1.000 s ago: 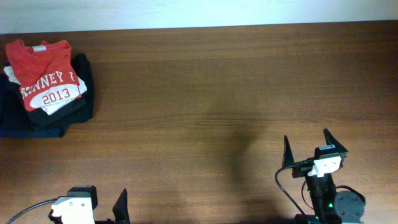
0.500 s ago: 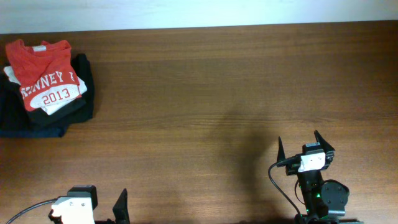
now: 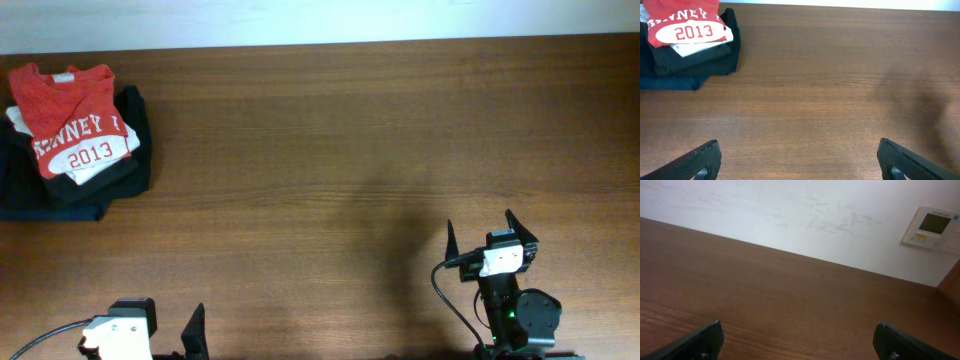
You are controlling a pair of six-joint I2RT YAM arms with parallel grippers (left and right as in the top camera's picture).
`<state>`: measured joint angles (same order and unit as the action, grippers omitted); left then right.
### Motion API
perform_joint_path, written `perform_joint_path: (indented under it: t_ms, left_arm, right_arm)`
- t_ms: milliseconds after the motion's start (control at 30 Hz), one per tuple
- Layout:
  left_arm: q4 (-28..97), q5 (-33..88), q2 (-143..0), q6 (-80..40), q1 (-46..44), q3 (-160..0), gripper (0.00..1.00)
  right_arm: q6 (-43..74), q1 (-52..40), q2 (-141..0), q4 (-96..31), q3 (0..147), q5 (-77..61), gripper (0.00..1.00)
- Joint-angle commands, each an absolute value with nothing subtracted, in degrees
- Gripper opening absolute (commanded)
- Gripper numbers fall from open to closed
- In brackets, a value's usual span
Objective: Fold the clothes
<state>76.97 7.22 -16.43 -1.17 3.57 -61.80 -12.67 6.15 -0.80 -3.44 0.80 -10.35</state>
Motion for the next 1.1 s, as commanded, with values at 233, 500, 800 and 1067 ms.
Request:
perform_joint_path:
  t_ms: [233,500,800,1067]
  left_arm:
    - [50.41,7.27,-11.11,-1.74,3.81,-37.71,0.99]
    - [16.51,7.20,-0.34,-1.74,3.40,-10.87,0.99]
    - [3.77,4.23,-0.27,-1.72,2.98,-0.51,0.99]
    - [4.25,4.21,-0.30,-1.72,3.01,-0.51,0.99]
  right_arm:
    - [-13.06,5.63,-0.32,-3.62,0.32,-9.67,0.99]
    - [-13.08,5.63,-0.32,-3.62,0.32,-9.67,0.99]
    - [-13.06,5.63,-0.32,-3.62,0.32,-9.67,0.99]
    - [-13.06,5.63,-0.32,-3.62,0.32,-9.67,0.99]
